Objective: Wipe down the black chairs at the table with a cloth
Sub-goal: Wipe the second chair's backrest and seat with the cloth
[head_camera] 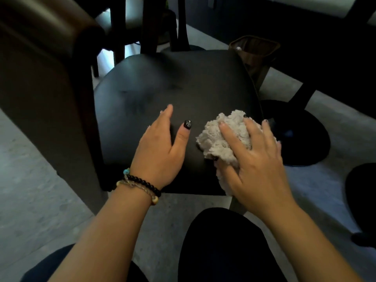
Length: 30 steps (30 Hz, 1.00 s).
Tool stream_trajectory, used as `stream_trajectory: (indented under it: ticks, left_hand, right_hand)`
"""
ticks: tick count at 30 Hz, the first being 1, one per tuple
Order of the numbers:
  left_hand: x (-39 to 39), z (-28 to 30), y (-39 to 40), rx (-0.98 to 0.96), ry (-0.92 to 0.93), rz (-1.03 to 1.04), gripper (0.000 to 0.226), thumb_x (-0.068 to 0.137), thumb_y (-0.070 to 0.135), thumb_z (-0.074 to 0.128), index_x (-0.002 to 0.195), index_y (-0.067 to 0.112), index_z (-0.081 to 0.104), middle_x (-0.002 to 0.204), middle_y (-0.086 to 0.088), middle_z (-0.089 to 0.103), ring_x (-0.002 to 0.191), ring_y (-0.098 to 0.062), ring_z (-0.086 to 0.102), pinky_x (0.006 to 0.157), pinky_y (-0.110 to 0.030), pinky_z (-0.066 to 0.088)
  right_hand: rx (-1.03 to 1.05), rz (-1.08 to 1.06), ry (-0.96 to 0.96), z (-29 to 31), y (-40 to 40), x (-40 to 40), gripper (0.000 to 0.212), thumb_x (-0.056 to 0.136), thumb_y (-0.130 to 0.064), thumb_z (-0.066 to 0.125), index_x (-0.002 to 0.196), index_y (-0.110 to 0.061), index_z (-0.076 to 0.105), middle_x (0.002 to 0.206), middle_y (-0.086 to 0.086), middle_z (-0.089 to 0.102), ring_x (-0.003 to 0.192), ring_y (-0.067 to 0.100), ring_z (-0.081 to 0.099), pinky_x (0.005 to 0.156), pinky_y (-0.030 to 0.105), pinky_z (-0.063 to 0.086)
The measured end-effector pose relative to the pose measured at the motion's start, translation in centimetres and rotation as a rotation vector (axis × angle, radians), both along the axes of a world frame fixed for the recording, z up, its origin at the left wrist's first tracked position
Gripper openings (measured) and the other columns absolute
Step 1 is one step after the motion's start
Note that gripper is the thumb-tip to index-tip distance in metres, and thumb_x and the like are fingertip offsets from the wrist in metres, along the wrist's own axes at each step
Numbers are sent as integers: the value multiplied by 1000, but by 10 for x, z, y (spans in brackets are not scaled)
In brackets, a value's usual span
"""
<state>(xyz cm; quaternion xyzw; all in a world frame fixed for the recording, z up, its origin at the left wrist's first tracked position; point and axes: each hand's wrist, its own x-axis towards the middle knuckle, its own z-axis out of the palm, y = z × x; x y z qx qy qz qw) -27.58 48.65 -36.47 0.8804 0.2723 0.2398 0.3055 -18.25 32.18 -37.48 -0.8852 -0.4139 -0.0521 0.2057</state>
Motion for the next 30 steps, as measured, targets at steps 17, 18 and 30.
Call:
stream_trajectory:
  ticks: [17,18,30]
  left_hand:
    - [7,-14,35,-28,-230,432,70,93,43,28,153,9,15,162,-7,6,149,-14,1,116,-18,2]
    - [9,-14,34,-2,-205,435,70,93,43,27,153,10,14,162,-7,5,149,-14,0,119,-25,3]
    - [21,-17,38,214,337,505,65,95,32,36,153,10,15,162,-9,6,149,-23,-8,119,-51,-3]
  right_hand:
    - [-112,624,-33,11,153,37,55,90,-26,52,144,-29,42,149,9,35,144,35,21,114,58,20]
    - [-117,644,-22,12,166,44,54,91,-24,52,143,-28,43,149,8,36,144,33,21,115,57,19]
    - [-84,792,104,12,232,105,49,84,-11,54,130,-26,58,133,4,52,126,23,46,111,40,25]
